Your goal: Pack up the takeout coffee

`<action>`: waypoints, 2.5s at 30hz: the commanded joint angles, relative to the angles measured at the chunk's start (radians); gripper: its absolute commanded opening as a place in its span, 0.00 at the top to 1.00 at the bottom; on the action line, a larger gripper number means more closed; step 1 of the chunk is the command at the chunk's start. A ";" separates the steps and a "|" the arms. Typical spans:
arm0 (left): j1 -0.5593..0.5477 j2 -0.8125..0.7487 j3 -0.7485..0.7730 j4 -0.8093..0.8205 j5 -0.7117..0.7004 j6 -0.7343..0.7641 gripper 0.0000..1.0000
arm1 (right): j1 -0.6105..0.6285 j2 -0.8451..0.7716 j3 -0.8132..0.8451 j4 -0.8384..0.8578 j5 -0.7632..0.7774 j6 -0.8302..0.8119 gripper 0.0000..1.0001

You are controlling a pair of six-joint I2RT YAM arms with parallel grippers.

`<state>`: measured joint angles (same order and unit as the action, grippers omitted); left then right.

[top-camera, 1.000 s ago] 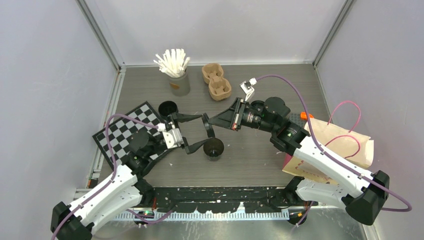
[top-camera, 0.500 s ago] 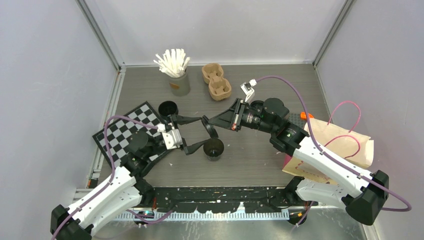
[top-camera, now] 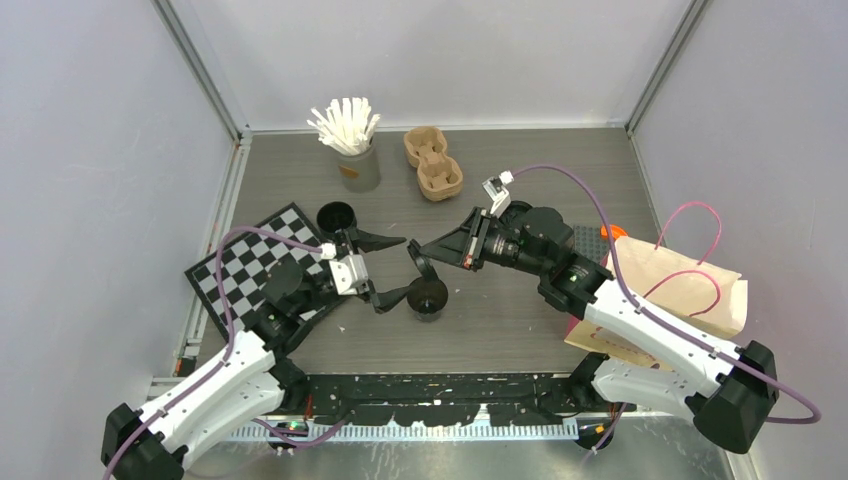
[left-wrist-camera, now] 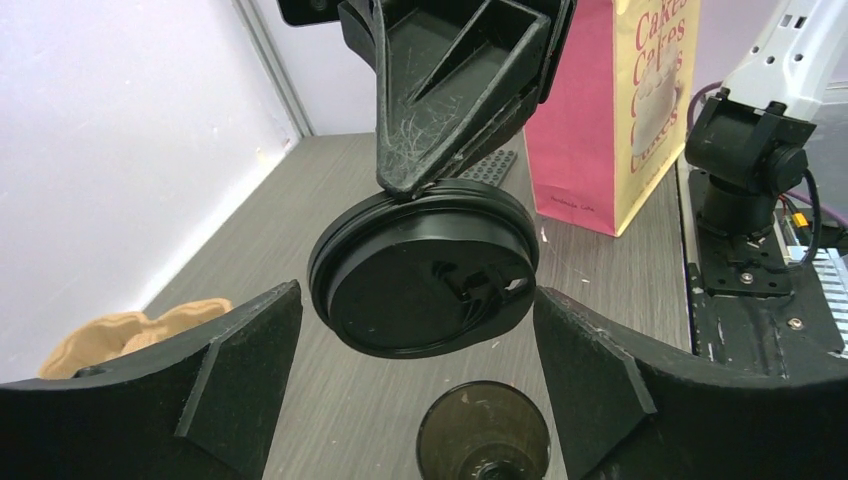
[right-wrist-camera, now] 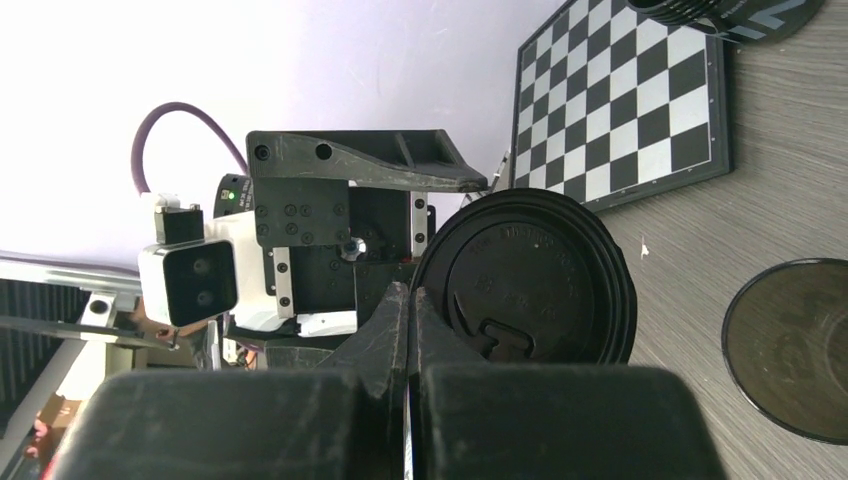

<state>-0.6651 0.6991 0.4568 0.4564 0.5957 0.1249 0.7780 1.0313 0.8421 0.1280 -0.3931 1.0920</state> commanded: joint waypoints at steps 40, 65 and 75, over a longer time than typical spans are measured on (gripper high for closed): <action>-0.045 0.106 -0.046 0.260 -0.109 -0.033 0.14 | 0.007 -0.018 -0.081 0.252 0.091 0.145 1.00; -0.126 0.022 0.176 -0.600 -0.327 -0.077 0.22 | 0.003 -0.354 0.012 -0.444 0.457 -0.236 0.42; -0.240 0.288 0.407 -0.886 -0.488 -0.065 0.23 | 0.004 -0.421 0.066 -0.637 0.499 -0.321 0.35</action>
<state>-0.8688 0.8890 0.7692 -0.2752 0.2020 0.0597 0.7780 0.6300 0.8391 -0.4225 0.0631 0.8368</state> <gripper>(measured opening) 0.786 0.634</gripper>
